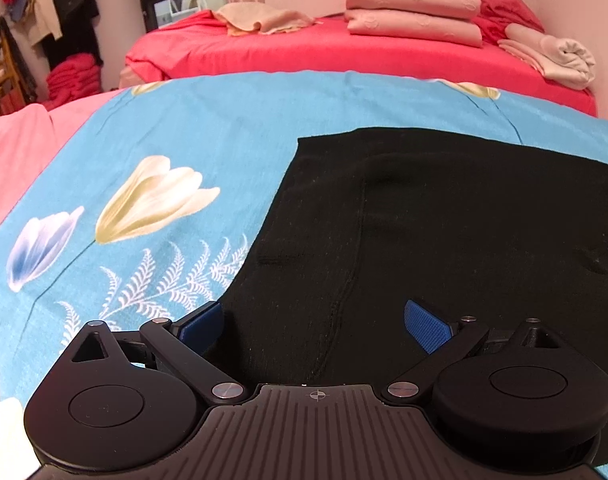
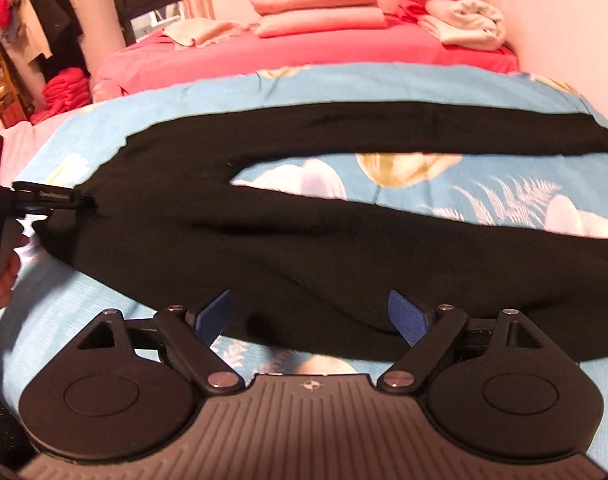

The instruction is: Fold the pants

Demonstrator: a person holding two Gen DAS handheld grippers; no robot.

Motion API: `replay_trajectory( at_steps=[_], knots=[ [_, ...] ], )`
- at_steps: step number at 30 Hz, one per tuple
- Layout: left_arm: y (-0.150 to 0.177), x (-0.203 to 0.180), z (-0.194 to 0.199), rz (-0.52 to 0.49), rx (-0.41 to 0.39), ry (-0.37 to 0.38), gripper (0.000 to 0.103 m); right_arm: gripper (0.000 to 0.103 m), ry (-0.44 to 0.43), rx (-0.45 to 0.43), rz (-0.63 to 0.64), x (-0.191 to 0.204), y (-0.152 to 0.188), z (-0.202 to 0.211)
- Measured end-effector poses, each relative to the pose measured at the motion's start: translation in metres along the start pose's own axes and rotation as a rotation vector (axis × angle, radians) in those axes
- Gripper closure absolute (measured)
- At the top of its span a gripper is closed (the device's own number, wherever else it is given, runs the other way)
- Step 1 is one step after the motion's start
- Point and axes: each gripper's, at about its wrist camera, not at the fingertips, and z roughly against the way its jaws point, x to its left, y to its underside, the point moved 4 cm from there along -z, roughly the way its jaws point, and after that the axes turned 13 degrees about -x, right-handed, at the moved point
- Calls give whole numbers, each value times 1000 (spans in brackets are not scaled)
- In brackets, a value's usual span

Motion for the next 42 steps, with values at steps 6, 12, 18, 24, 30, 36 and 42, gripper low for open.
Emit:
replay_trajectory(
  at_steps=[6, 12, 18, 24, 30, 36, 42],
  knots=[
    [4, 4, 2, -2, 6, 11, 0, 13, 10, 21, 37, 2, 14, 2],
    [3, 28, 38, 132, 24, 118, 0, 13, 31, -30, -120, -33, 16, 36],
    [23, 40, 79, 346, 146, 431, 0, 16, 200, -191, -530, -127, 27, 80],
    [38, 30, 67, 492, 236, 538, 0, 23, 304, -280, -847, -198, 46, 90],
    [34, 32, 46, 624, 171, 577, 0, 27, 319, -347, -894, -230, 49, 84],
    [34, 34, 45, 658, 81, 563, 0, 49, 296, -387, -889, -243, 51, 74],
    [35, 30, 46, 639, 23, 506, 0, 64, 294, -391, -864, -239, 53, 72]
  ],
)
